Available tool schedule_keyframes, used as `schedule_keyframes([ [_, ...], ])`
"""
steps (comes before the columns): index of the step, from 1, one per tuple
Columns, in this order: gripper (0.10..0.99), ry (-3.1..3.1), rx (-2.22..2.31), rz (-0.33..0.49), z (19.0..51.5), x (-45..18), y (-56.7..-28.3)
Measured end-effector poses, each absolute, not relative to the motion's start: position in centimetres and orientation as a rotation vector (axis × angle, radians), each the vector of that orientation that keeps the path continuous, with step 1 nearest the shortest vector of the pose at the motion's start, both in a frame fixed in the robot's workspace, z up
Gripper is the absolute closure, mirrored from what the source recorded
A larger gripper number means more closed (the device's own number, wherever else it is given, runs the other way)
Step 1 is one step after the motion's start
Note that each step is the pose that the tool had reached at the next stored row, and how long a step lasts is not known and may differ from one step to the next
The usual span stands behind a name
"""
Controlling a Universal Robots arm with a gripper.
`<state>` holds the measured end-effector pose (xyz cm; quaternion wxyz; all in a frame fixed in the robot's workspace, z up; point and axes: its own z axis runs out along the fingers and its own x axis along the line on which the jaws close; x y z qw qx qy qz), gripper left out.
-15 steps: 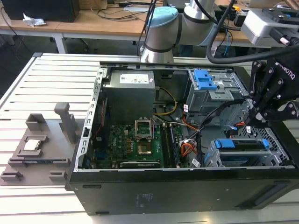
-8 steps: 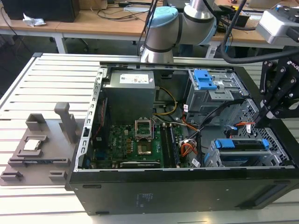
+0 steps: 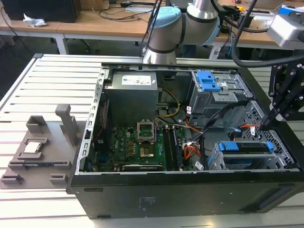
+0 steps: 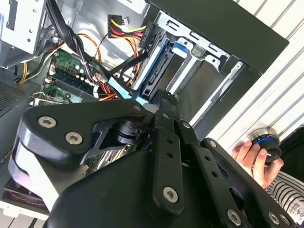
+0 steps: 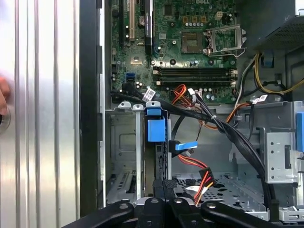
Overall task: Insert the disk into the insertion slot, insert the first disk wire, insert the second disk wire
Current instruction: 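Insert the disk into the insertion slot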
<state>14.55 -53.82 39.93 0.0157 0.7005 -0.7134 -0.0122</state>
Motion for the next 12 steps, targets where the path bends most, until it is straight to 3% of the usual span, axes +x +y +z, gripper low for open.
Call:
schedule_keyframes([
  [12, 0.98, -2.219, 2.179, -0.038, 38.88, 14.75, -53.82],
])
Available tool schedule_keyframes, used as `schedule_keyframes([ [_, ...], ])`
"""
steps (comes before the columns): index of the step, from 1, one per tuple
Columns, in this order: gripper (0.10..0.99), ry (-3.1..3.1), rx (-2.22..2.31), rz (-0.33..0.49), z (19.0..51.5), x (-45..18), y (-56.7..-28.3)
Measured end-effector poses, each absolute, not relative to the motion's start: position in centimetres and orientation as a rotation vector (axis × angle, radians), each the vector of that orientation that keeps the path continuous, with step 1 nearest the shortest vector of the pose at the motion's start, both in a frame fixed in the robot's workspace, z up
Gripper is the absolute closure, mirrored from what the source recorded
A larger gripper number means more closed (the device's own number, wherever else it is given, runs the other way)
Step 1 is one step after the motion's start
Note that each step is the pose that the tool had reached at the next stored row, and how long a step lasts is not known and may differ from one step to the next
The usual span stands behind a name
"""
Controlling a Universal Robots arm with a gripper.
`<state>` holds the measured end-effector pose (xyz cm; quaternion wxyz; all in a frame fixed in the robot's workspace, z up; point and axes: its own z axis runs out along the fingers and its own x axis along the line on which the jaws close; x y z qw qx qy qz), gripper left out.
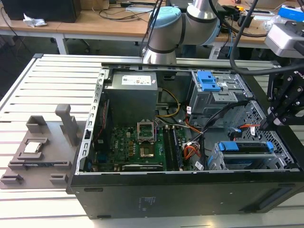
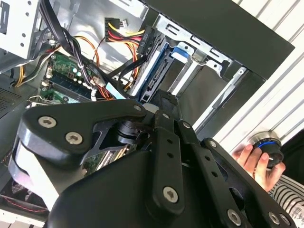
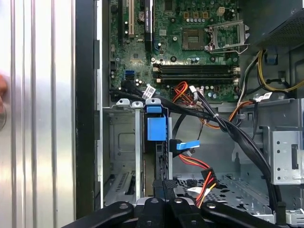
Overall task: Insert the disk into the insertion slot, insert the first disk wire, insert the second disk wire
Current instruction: 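Insert the disk into the insertion slot, then insert the first disk wire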
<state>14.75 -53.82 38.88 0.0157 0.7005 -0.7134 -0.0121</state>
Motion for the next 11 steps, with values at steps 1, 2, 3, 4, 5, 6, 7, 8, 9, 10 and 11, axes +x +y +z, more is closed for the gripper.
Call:
schedule_keyframes([
  [1, 0.98, -2.219, 2.179, -0.038, 38.83, 14.76, -53.82],
  [2, 0.98, -2.219, 2.179, -0.038, 38.75, 14.75, -53.82],
  [3, 0.98, -2.219, 2.179, -0.038, 38.67, 14.76, -53.82],
  [4, 0.98, -2.219, 2.179, -0.038, 38.56, 14.76, -53.82],
  [5, 0.98, -2.219, 2.179, -0.038, 38.55, 14.76, -53.82],
  [6, 0.98, -2.219, 2.179, -0.037, 38.55, 14.76, -53.82],
  [7, 0.98, -2.219, 2.179, -0.038, 38.53, 14.76, -53.82],
  [8, 0.98, -2.219, 2.179, -0.038, 38.52, 14.76, -53.82],
  [9, 0.98, -2.219, 2.179, -0.037, 38.52, 14.76, -53.82],
  [10, 0.98, -2.219, 2.179, -0.037, 38.52, 14.76, -53.82],
  [11, 0.98, -2.219, 2.179, -0.037, 38.52, 14.76, -53.82],
])
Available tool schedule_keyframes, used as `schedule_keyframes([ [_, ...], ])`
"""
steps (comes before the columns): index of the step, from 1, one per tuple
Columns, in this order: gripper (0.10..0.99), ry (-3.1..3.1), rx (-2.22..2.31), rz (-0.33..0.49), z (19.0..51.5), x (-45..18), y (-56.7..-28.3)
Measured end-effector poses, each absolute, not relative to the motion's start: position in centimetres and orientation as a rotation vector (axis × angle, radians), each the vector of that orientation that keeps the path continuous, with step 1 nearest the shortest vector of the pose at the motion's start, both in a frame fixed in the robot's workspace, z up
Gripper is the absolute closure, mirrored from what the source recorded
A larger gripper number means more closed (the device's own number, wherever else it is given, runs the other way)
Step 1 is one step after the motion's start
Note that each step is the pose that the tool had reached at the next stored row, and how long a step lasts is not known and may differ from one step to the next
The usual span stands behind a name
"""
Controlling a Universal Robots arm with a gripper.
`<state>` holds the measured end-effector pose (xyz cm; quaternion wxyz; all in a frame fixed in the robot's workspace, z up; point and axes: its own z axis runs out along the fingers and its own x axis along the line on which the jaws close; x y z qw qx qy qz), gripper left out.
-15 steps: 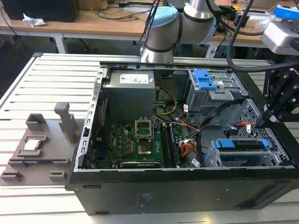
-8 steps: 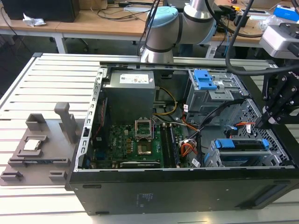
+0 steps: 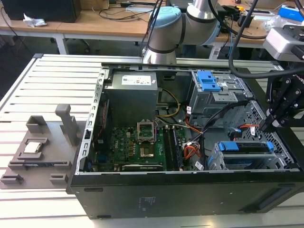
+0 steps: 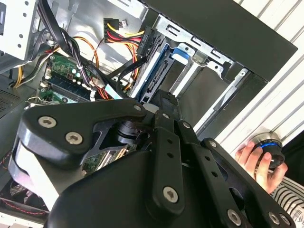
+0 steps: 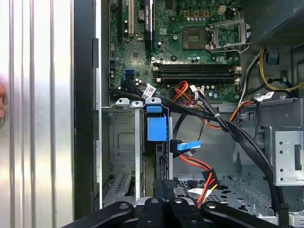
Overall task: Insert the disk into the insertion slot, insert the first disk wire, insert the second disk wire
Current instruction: 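Insert the first disk wire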
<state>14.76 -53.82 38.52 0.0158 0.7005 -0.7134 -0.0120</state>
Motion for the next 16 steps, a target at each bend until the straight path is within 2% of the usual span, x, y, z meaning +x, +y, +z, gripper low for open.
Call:
schedule_keyframes([
  [8, 0.973, -2.219, 2.179, -0.037, 38.5, 14.76, -53.82],
  [9, 0.918, -2.219, 2.179, -0.037, 38.49, 14.76, -53.82],
  [10, 0.918, -2.219, 2.179, -0.037, 38.49, 14.76, -53.82],
  [11, 0.847, -2.219, 2.179, -0.037, 38.49, 14.76, -53.82],
  [16, 0.847, -2.191, 2.206, -0.036, 38.48, 14.76, -53.34],
])
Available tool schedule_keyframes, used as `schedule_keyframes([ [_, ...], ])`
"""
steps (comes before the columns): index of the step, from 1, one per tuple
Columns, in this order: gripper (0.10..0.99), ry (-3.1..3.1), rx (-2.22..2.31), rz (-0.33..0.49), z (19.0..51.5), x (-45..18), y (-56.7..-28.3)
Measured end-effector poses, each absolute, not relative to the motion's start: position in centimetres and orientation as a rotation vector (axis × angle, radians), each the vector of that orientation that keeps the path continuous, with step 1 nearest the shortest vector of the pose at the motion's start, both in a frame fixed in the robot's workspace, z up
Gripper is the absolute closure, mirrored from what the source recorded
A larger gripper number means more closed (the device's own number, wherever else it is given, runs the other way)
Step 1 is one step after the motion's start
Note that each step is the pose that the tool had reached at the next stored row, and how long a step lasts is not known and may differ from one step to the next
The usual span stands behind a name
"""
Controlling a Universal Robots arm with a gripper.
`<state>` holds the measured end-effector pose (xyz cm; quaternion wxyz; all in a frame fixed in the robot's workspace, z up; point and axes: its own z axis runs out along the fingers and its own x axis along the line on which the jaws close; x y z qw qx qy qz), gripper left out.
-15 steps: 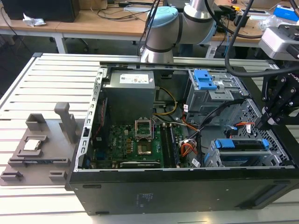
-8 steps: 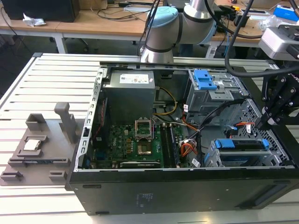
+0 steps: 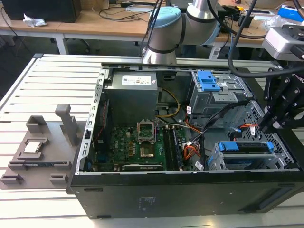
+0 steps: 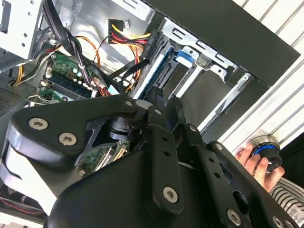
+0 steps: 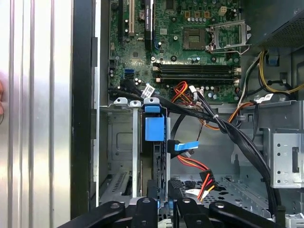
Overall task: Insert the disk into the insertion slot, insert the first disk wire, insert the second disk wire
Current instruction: 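Insert the first disk wire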
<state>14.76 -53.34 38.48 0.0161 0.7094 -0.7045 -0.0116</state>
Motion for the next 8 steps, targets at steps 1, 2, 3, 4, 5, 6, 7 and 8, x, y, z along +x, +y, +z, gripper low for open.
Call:
schedule_keyframes([
  [1, 0.847, -2.173, 2.223, -0.036, 38.5, 14.8, -53.1],
  [2, 0.847, -2.166, 2.23, -0.035, 38.5, 14.8, -52.9],
  [3, 0.847, -2.16, 2.236, -0.035, 38.5, 14.8, -52.8],
  [4, 0.847, -2.153, 2.242, -0.035, 38.5, 14.8, -52.7],
  [5, 0.847, -2.141, 2.254, -0.035, 38.5, 14.8, -52.4],
  [6, 0.847, -2.131, 2.263, -0.034, 38.5, 14.8, -52.0],
  [7, 0.847, -2.123, 2.269, -0.033, 38.5, 14.8, -51.6],
  [8, 0.847, -2.116, 2.275, -0.033, 38.5, 14.8, -51.2],
])
